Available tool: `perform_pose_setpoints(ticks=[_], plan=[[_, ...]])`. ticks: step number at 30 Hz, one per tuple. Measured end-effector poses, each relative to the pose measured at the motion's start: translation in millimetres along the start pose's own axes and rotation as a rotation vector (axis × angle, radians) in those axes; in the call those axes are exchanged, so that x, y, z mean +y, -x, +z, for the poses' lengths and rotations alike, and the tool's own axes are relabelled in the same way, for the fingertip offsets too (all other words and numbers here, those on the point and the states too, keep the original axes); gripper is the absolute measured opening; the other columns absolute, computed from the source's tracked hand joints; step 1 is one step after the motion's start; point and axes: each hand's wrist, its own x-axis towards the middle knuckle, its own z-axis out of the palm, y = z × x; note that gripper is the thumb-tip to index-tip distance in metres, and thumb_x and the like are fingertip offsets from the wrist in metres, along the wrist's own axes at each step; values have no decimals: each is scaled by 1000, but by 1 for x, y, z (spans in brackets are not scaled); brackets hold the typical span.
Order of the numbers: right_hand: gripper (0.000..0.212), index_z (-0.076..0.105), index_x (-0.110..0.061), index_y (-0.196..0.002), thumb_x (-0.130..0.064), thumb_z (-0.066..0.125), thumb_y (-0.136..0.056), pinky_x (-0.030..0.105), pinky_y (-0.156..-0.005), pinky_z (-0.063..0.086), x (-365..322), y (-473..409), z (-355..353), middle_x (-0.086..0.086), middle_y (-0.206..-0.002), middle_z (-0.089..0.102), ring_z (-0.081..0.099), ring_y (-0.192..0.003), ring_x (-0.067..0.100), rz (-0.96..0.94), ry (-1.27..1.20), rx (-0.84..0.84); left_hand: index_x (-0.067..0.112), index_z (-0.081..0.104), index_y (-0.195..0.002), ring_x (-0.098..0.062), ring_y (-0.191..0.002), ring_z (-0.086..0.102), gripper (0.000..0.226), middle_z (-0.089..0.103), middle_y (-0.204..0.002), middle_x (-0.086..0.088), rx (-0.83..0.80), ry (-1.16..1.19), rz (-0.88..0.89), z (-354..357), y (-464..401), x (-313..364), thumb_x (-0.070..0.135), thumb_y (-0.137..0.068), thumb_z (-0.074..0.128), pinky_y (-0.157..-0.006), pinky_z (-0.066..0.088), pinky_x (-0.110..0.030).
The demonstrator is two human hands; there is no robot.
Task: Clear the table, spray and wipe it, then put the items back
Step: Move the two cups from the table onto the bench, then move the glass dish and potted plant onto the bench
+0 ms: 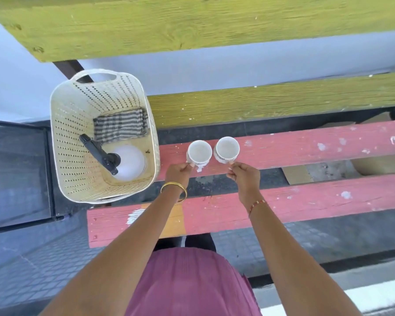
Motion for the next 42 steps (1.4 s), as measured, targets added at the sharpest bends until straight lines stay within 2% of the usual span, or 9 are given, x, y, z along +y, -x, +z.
perform_pose_setpoints(ticks=[5,11,16,20,23,25,28,35,42], plan=[[8,66,-7,-90,-2,60,-87,27,-83,52,0,-4,-1,0,-70,62,58,-64,10,-3,68,-15,3,67,-111,-23,-84,51,32,68,-102,-16,-15,-2,-11,-1,-5,-7,24,-93,51,-77,41,-29],[8,69,-6,-92,-8,63,-86,17,-56,39,-4,1,-2,-4,-61,53,42,-58,8,-37,200,28,1,63,-110,-23,-82,50,32,65,-103,-24,2,-31,-88,-1,-6,-8,24,-94,48,-82,49,-39],[17,70,-3,-100,-4,62,-85,28,-78,51,-10,5,4,-1,-74,60,53,-82,16,-42,228,69,4,55,-119,-33,-105,58,35,62,-117,-14,37,-124,-91,-7,1,1,25,-92,51,-92,50,-40],[11,61,-15,-81,-9,54,-88,10,-51,31,-13,13,3,-9,-71,52,48,-76,12,-113,419,57,7,52,-121,-30,-109,56,35,59,-122,-13,28,-131,-76,-13,16,7,22,-90,52,-84,42,-31],[21,66,-9,-101,-7,49,-89,16,-75,45,-26,34,4,3,-104,66,58,-101,22,-211,543,50,6,50,-125,-31,-107,58,38,60,-121,-15,-10,-112,-55,-20,33,18,21,-90,51,-81,44,-31],[38,55,0,-127,-5,47,-91,26,-102,36,-39,57,8,14,-135,53,48,-126,28,-372,646,19,7,49,-127,-30,-109,57,39,59,-124,-15,-25,-120,-11,-30,49,28,19,-91,49,-82,43,-30],[42,48,2,-134,-5,43,-93,32,-116,21,-60,78,19,18,-145,41,35,-138,27,-574,786,-55,5,53,-123,-30,-116,54,34,57,-127,-16,-32,-99,76,-42,66,49,13,-91,46,-94,42,-33],[44,40,0,-139,-12,40,-97,38,-117,20,-108,156,50,15,-150,36,28,-141,29,-813,868,-43,9,62,-105,-21,-80,54,23,60,-92,-7,86,25,319,-130,118,80,10,-88,46,-72,38,-23],[46,40,2,-139,-19,43,-98,33,-114,19,-124,278,123,18,-147,38,32,-139,28,-1018,807,-58,6,65,-103,-29,-98,61,22,62,-98,-13,266,-119,563,-277,176,65,11,-88,48,-83,43,-26]])
